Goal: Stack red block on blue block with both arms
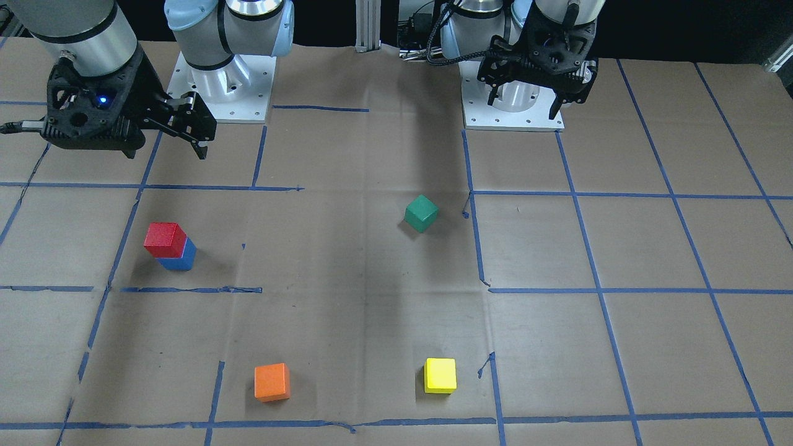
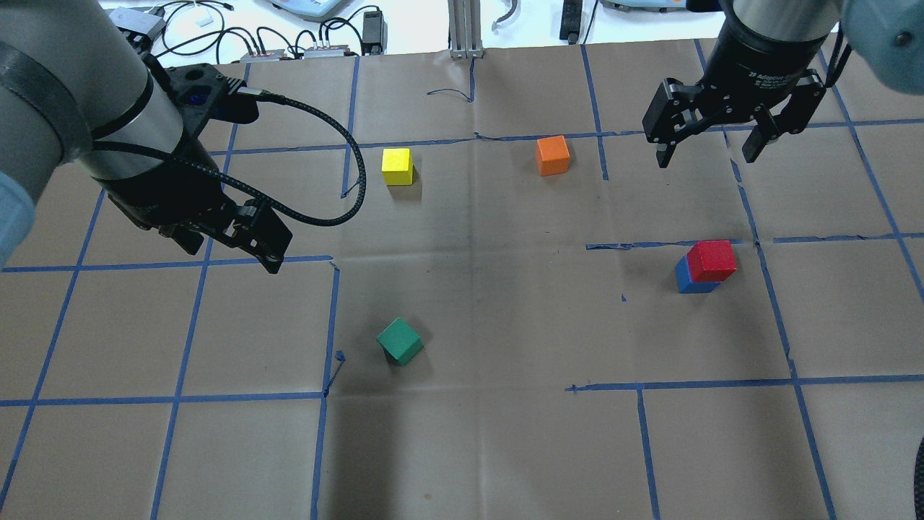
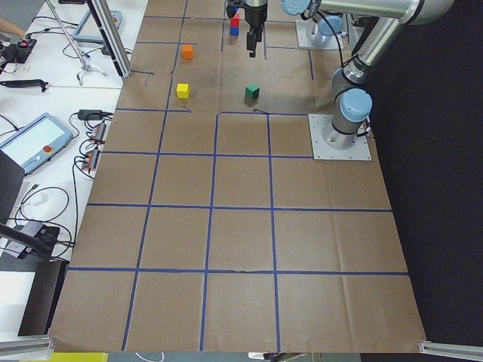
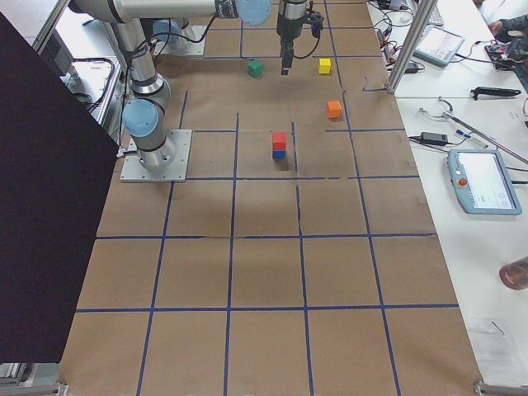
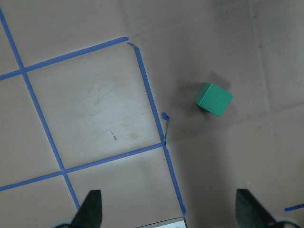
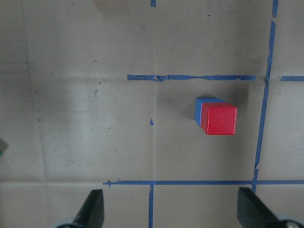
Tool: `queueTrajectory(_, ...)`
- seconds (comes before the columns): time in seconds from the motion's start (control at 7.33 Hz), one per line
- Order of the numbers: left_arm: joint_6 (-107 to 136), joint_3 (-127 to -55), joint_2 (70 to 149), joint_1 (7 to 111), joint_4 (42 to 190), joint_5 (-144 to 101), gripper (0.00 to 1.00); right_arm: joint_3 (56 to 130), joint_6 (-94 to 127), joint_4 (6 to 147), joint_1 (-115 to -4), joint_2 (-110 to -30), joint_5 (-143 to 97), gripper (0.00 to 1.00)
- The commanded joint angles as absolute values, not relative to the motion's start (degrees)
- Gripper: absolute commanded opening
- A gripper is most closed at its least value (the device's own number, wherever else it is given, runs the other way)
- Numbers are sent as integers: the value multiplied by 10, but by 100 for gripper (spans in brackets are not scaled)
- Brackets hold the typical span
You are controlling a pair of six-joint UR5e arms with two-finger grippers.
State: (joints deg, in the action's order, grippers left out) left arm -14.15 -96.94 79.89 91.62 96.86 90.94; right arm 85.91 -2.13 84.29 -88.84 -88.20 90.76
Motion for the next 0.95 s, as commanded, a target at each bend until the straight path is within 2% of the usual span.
queueTrajectory(0.0, -142, -969, 799, 916, 969, 909, 100, 860, -24, 847, -892, -880, 912, 100)
queueTrajectory(0.82, -142, -969, 800, 917, 968, 909, 100, 866, -29, 851, -890, -879, 913, 100)
